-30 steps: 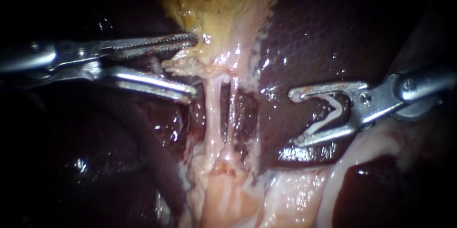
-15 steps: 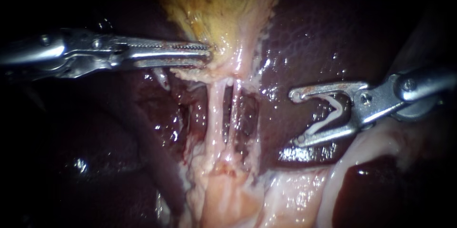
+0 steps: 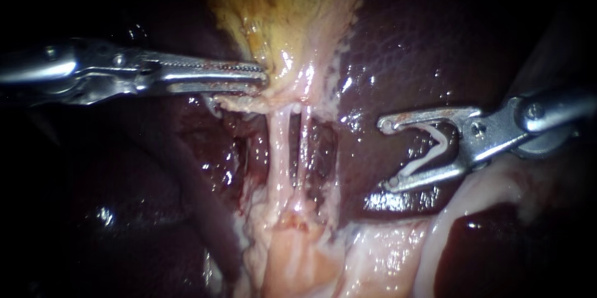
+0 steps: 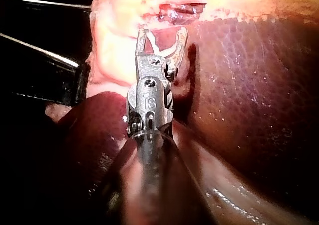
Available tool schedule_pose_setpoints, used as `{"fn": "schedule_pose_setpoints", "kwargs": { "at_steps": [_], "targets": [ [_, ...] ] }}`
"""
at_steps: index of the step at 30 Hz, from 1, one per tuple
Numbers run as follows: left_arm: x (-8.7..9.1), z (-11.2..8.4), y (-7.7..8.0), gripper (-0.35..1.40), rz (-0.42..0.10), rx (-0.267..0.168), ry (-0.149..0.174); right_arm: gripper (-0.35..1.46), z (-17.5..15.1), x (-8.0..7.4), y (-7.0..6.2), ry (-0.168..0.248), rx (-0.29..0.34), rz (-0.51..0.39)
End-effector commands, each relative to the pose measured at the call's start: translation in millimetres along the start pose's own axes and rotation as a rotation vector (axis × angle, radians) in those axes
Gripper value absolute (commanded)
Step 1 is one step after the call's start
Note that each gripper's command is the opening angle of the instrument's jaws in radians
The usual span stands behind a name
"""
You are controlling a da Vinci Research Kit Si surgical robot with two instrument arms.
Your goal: Grabbing gallbladder
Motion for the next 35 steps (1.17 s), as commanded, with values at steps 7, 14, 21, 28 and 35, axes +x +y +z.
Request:
{"fn": "schedule_pose_setpoints", "kwargs": {
  "at_steps": [7, 14, 21, 28, 35],
  "targets": [
    [2.1, -2.5, 0.5, -0.35, -0.011, -0.012, -0.002, 0.48, -0.1, 0.0, 0.0, 0.000, 0.000, 0.000],
    [5.4, -7.5, 0.1, -0.35, -0.033, -0.005, 0.052, 0.48, -0.2, 0.0, 0.0, 0.000, 0.000, 0.000],
    [7.5, -11.1, -0.3, -0.35, -0.058, 0.016, 0.091, 0.47, -0.3, 0.1, 0.1, 0.000, 0.001, 0.001],
    [7.5, -11.3, -0.2, -0.35, -0.059, 0.020, 0.093, 0.47, -0.4, 0.1, 0.1, 0.001, 0.001, 0.002],
    [7.5, -11.2, -0.1, -0.35, -0.059, 0.020, 0.093, 0.47, -0.6, 0.2, 0.2, 0.001, 0.002, 0.003]
  ]
}}
